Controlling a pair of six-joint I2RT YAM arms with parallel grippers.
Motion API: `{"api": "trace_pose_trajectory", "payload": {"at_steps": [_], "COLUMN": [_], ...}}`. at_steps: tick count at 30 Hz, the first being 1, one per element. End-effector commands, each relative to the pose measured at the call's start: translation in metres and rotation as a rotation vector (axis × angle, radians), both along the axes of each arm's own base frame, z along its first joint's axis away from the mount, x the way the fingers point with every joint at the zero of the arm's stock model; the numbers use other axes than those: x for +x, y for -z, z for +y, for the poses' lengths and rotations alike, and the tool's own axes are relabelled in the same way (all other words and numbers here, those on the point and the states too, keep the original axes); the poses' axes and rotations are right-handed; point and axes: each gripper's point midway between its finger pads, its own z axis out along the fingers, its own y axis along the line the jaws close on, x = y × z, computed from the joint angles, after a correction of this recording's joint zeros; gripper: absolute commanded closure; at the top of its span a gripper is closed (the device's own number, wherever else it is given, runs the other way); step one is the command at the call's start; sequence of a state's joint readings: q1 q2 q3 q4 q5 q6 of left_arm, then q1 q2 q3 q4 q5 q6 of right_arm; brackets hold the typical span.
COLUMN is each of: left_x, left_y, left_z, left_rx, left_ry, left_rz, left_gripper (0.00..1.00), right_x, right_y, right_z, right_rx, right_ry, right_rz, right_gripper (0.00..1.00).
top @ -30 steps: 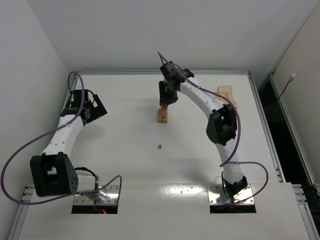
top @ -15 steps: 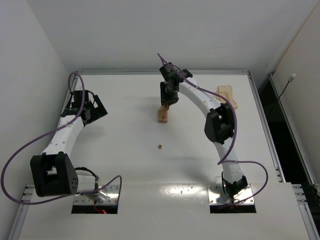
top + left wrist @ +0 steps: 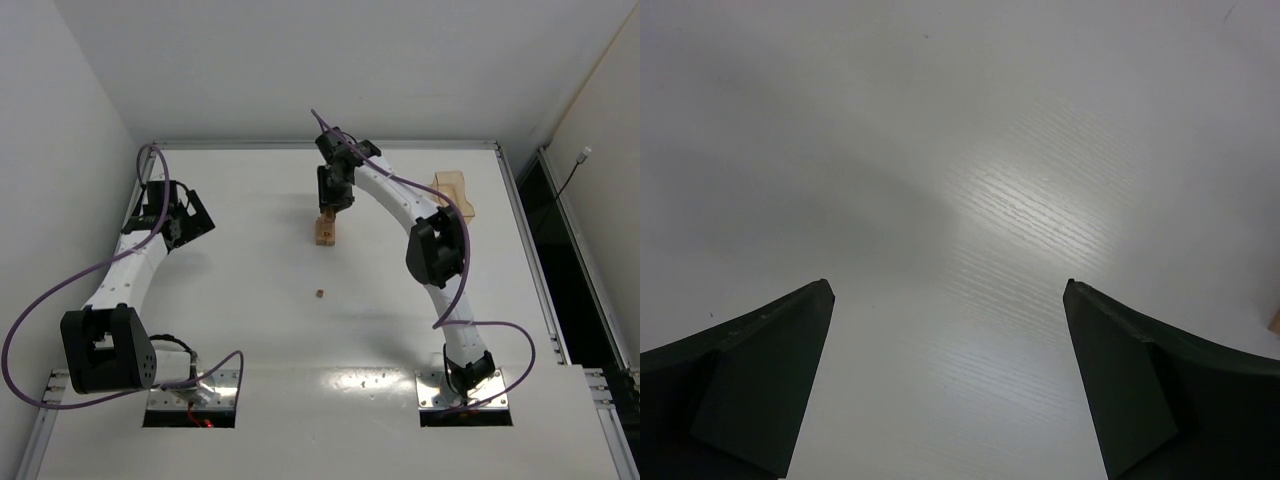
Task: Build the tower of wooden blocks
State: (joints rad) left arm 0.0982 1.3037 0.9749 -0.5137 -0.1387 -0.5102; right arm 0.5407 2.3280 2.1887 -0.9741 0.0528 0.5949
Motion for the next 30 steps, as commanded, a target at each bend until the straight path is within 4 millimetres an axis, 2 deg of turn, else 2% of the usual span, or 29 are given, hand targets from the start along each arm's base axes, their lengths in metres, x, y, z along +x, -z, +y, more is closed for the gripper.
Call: {"api": "trace_pose_trajectory", "payload": {"at_steps": [1, 13, 16, 21, 25, 30], "left_x": [0.004, 0.004, 0.004, 0.004, 0.004, 0.004], "left_y": [-0.010, -0.008, -0.008, -0.008, -0.008, -0.008], "left_z": [0.003, -0.001, -0.001, -0.001, -0.001, -0.001], "left_rx": [-0.009, -0.023, -0.023, -0.023, -0.023, -0.023], "left_ry": [-0.019, -0.006, -0.006, -0.006, -0.006, -0.006], "left_rz": [-0.053, -0.054, -0.054, -0.054, -0.054, -0.054], "left_gripper": [0.00, 0.00, 0.00, 0.00, 0.00, 0.00], "right_x": [0.005, 0.002, -0.001, 0.000, -0.001, 0.001], "right_y": [-0.010, -0.002, 0.006, 0.005, 0.010, 0.010], "right_z": [0.005, 0.006, 0.006, 0.008, 0.010, 0.007], "right_rx": [0.012, 0.010, 0.007, 0.019, 0.021, 0.010], "right_ry": [0.003, -0.002, -0.006, -0.010, -0.014, -0.008], "right_rz": [-0.036, -0.014, 0.006, 0.003, 0.015, 0.008], "right_gripper": [1.00, 1.00, 0.95, 0.87, 0.77, 0.77]}}
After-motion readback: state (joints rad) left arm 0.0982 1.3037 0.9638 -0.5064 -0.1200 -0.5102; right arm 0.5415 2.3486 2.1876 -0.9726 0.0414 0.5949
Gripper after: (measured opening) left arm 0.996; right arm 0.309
